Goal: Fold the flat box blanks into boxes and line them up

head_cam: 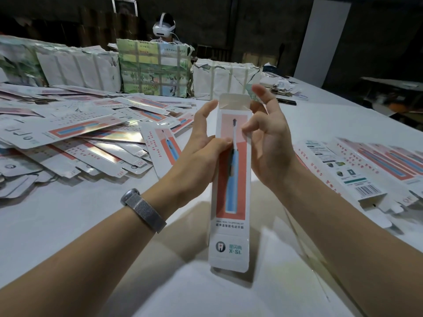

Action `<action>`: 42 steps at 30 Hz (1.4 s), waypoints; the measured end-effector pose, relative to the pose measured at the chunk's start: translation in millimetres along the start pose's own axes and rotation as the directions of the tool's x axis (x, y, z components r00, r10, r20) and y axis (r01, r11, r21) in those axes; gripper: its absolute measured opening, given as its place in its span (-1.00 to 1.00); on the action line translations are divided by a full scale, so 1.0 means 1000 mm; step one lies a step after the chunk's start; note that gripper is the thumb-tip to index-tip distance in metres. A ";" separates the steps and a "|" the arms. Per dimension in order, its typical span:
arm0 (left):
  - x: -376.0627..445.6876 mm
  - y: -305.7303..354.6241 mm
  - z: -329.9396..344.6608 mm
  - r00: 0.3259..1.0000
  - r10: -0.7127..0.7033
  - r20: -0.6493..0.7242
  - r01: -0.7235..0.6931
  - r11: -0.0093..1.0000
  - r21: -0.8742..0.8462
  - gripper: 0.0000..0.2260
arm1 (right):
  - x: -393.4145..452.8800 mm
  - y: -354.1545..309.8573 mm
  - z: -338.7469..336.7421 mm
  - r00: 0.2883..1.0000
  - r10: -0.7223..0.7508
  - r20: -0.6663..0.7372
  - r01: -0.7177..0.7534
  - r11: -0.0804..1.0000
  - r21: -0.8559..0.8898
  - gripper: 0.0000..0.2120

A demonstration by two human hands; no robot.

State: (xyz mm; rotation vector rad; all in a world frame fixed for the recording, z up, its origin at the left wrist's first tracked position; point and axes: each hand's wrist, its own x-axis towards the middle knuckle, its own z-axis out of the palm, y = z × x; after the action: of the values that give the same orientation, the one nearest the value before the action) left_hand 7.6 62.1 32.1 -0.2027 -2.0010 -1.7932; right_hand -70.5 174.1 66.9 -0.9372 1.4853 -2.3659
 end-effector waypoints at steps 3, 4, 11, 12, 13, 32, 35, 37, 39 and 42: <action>-0.001 0.001 0.001 1.000 -0.011 -0.005 0.011 0.999 -0.047 -0.55 | 0.003 -0.003 -0.004 1.000 0.020 0.007 -0.019 0.999 -0.033 -0.46; -0.001 0.001 0.001 1.000 -0.005 -0.009 0.004 0.999 -0.049 -0.60 | 0.003 -0.004 -0.005 0.999 0.031 0.006 -0.031 0.998 -0.047 -0.48; -0.001 0.004 -0.003 0.998 -0.037 -0.043 0.035 0.999 -0.041 -0.73 | 0.002 -0.001 -0.004 0.994 0.101 0.036 -0.100 0.995 -0.027 -0.62; -0.001 0.004 -0.004 0.997 -0.042 -0.067 0.038 0.998 -0.048 -0.72 | 0.002 0.001 -0.003 0.994 0.091 0.051 -0.090 0.995 -0.037 -0.64; 0.000 0.005 -0.004 0.995 -0.045 -0.091 0.040 0.997 -0.062 -0.71 | 0.002 0.001 -0.003 0.995 0.077 0.063 -0.074 0.996 -0.055 -0.67; -0.006 0.004 -0.001 0.999 0.027 -0.040 -0.021 0.992 0.124 -0.51 | 0.008 -0.011 -0.015 0.997 -0.058 0.046 0.073 0.897 -0.436 -0.85; -0.006 0.005 0.000 0.999 0.035 -0.035 -0.030 0.990 0.135 -0.51 | 0.008 -0.010 -0.016 0.995 -0.093 0.036 0.100 0.877 -0.469 -0.86; -0.006 0.005 0.000 0.999 0.027 -0.030 -0.023 0.991 0.130 -0.51 | 0.008 -0.009 -0.017 0.995 -0.095 0.035 0.100 0.872 -0.480 -0.86; -0.006 0.004 0.000 0.999 0.031 -0.033 -0.027 0.991 0.131 -0.49 | 0.009 -0.010 -0.017 0.996 -0.087 0.032 0.092 0.877 -0.472 -0.86; -0.006 0.005 -0.001 0.998 0.055 -0.024 -0.050 0.985 0.166 -0.46 | 0.011 -0.012 -0.021 0.997 -0.068 0.039 0.079 0.880 -0.468 -0.85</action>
State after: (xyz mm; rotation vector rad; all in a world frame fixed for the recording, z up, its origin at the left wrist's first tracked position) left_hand 15.0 62.9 34.6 -0.1751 -2.0918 -1.5801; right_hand -89.9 189.8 75.7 -1.1301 2.1038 -2.0629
